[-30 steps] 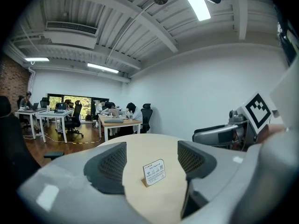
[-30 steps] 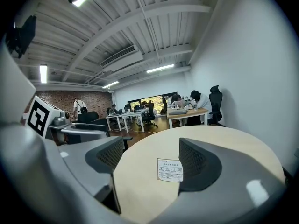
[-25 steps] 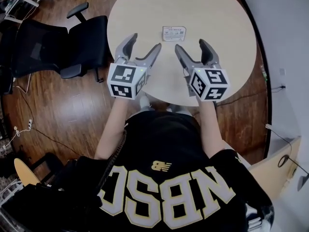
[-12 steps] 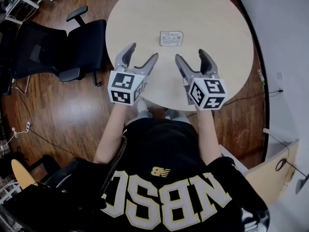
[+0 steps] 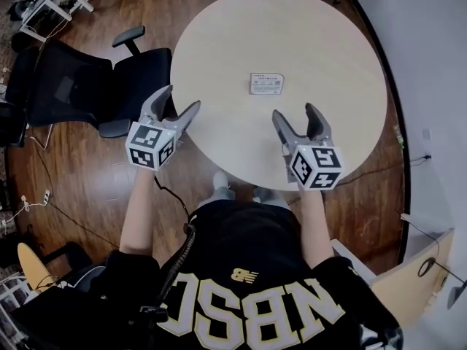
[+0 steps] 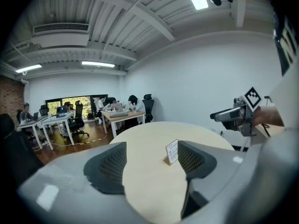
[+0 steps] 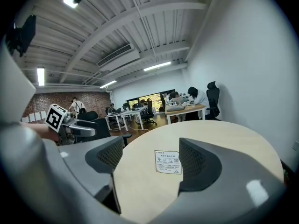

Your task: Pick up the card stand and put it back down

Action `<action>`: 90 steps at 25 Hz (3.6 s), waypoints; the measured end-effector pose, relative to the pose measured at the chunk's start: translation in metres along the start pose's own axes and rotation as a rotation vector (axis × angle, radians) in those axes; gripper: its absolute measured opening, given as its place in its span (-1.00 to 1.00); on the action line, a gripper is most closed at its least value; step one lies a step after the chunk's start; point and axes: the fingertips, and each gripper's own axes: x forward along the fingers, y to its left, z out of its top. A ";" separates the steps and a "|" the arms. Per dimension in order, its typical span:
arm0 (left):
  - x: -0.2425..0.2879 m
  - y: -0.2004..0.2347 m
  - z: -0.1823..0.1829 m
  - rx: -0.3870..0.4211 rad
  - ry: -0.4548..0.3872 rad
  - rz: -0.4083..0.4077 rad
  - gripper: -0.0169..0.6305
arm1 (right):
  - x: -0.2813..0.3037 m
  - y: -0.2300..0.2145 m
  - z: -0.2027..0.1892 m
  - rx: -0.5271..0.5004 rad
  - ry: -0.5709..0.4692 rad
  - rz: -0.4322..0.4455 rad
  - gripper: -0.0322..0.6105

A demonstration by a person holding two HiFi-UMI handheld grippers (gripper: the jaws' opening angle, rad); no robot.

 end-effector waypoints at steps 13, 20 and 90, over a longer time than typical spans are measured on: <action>-0.097 0.171 0.027 0.176 0.094 -0.020 0.25 | 0.007 -0.009 -0.002 0.003 0.003 -0.008 0.28; -0.078 0.204 0.046 0.273 0.111 -0.017 0.38 | 0.003 -0.026 0.002 -0.002 -0.038 -0.037 0.28; 0.046 -0.083 0.193 0.118 -0.326 -0.444 -0.90 | -0.020 0.030 0.168 -0.112 -0.477 0.160 0.22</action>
